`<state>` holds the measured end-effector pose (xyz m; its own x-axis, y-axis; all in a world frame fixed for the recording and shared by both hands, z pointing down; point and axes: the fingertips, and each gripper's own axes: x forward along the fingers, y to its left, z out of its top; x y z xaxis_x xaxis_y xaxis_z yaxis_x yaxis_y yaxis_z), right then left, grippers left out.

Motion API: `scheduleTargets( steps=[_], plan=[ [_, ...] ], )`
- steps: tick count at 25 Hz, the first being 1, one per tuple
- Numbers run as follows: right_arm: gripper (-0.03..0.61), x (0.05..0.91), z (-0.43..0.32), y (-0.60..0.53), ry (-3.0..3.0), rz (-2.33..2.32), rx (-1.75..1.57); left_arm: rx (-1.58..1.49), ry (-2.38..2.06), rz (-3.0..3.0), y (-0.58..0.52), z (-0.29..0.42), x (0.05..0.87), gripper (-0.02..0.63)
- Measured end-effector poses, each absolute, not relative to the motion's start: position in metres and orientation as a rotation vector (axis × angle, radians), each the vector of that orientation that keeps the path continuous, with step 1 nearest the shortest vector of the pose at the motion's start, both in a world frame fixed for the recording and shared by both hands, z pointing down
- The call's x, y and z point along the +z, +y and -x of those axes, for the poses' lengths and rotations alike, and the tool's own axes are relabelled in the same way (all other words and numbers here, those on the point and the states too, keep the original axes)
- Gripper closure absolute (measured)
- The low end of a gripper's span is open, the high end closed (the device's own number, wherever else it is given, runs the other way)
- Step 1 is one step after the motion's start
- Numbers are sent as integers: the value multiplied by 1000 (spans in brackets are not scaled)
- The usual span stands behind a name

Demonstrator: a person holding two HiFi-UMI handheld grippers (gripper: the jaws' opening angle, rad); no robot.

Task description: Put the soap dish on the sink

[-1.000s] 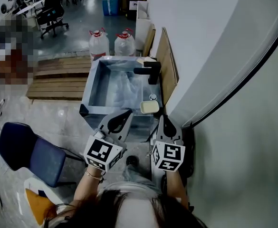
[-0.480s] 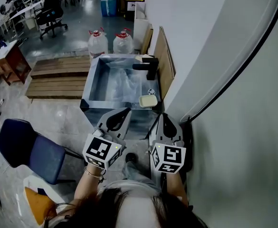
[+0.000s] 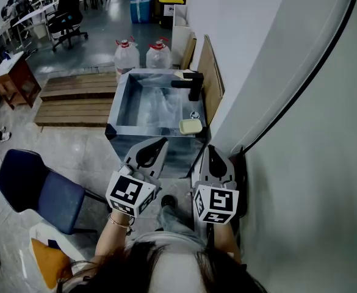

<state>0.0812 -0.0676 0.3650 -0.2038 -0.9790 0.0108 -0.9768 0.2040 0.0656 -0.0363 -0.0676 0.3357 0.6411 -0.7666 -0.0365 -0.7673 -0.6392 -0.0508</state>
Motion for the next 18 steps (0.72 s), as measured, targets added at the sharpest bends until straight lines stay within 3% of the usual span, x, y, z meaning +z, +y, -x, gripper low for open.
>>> scheduleTargets(
  steps=[18],
  plan=[
    [552,362,-68,-39,-2392,-1953,-80,36,1317,2785,-38,53,336,606]
  ],
)
